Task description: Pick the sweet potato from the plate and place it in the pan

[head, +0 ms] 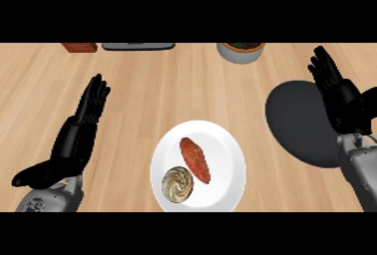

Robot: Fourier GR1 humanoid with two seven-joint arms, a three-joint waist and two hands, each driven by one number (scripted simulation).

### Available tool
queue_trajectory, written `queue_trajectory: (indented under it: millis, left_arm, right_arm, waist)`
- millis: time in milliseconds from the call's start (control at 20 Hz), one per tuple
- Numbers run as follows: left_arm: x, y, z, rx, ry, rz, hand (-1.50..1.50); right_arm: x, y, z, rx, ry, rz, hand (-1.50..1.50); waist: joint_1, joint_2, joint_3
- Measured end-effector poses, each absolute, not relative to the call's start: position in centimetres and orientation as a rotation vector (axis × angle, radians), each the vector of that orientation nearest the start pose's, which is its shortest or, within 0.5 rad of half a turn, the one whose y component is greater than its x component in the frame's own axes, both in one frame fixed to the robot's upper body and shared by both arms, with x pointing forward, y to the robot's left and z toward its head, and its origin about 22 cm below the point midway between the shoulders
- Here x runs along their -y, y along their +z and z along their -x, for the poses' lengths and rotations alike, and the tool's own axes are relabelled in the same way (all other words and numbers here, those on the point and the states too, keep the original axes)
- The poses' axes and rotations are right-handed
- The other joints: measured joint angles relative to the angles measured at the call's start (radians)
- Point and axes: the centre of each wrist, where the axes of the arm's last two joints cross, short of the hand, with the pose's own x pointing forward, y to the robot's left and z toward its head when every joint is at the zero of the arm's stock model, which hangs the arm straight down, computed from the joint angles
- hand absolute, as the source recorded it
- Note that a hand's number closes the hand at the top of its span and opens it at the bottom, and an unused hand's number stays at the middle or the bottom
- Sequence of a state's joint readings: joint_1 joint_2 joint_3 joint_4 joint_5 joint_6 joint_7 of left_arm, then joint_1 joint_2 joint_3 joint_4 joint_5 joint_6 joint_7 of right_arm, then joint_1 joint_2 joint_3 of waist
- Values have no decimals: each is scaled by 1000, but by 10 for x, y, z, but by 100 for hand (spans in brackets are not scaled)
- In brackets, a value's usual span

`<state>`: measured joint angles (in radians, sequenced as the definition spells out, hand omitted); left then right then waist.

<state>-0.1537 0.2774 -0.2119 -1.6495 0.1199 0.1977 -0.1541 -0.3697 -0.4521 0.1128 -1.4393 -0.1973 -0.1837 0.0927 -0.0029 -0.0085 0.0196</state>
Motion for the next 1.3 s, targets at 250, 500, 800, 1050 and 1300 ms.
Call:
queue_trajectory:
  millis: [250,500,800,1050,1300]
  left_arm:
    - [-230,59,-272,1869,-186,-70,0]
    - [-241,52,-279,1754,-135,-112,0]
    - [-258,52,-292,1671,-80,-168,0]
    - [-264,51,-298,1645,-76,-173,0]
    - [-266,54,-299,1630,-72,-177,0]
  right_arm:
    - [214,79,-322,1649,484,-190,150]
    - [174,59,-316,1661,812,-539,-150]
    - [214,55,-343,1854,966,-569,-150]
    - [238,100,-380,1873,1197,-488,-150]
    - [233,154,-401,1820,1451,-342,-150]
  waist:
    - [82,28,-10]
    - [100,40,-12]
    - [51,29,-15]
    - [43,23,-18]
    - [40,17,-19]
